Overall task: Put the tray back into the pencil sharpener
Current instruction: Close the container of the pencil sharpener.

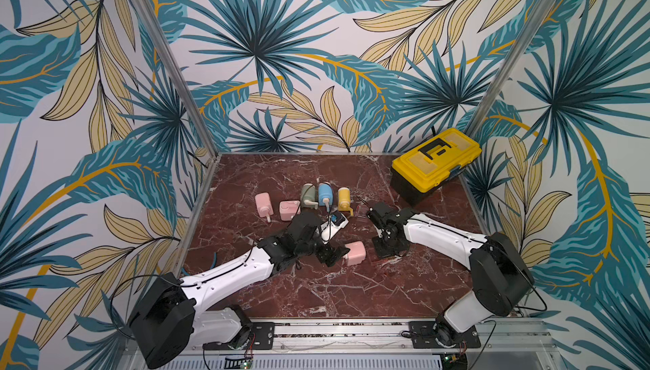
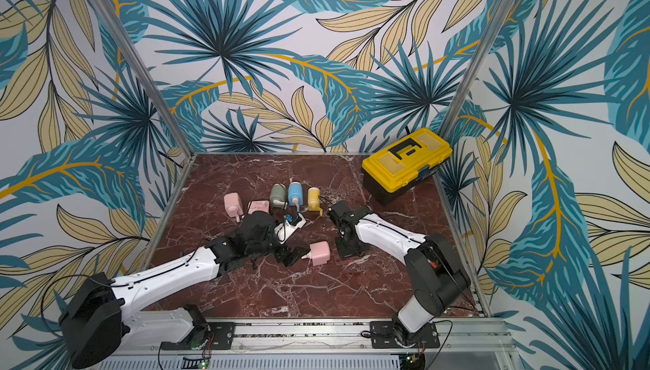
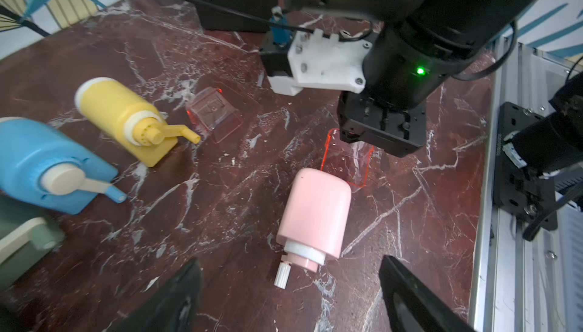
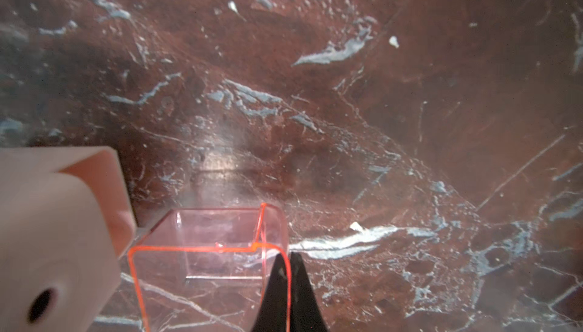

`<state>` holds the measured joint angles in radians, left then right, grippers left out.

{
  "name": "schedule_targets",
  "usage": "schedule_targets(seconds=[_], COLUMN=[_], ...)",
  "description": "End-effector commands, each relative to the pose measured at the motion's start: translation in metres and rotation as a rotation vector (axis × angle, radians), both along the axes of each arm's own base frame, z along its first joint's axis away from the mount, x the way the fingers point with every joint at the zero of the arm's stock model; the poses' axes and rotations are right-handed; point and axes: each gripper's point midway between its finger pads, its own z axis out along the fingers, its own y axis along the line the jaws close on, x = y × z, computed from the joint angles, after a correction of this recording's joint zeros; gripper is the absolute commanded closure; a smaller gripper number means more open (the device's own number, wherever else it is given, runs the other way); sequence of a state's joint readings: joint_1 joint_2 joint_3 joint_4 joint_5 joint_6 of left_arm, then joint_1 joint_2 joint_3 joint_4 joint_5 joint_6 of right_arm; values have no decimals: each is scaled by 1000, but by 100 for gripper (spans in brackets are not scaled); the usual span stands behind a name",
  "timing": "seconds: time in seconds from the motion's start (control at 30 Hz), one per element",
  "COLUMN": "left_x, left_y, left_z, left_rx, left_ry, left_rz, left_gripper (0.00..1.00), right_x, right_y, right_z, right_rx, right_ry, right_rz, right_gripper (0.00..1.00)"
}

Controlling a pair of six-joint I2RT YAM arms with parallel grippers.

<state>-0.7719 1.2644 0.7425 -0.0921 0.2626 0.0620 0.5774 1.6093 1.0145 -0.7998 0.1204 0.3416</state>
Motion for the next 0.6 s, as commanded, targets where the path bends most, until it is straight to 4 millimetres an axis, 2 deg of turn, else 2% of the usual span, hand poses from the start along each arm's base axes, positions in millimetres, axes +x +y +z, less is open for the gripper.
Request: schedule_targets(seconds=[0.0,0.27,0.57], left_x=[-5,2,12], left_y=[-13,-21,-30], left_z=[-1,-32,-51], left_rx=[7,84,131], left_ry=[-19,-5,0], left_rz=[-120,-181,-209], left_gripper=[9,9,11], right_x=[2,5,3], right_y=[4,13,28], right_z=[-14,-25,-29], right_rx=[7,39,118], right_ry=[-5,4,18], right_rz=[-53,-87,-61], right_gripper=[100,100,100])
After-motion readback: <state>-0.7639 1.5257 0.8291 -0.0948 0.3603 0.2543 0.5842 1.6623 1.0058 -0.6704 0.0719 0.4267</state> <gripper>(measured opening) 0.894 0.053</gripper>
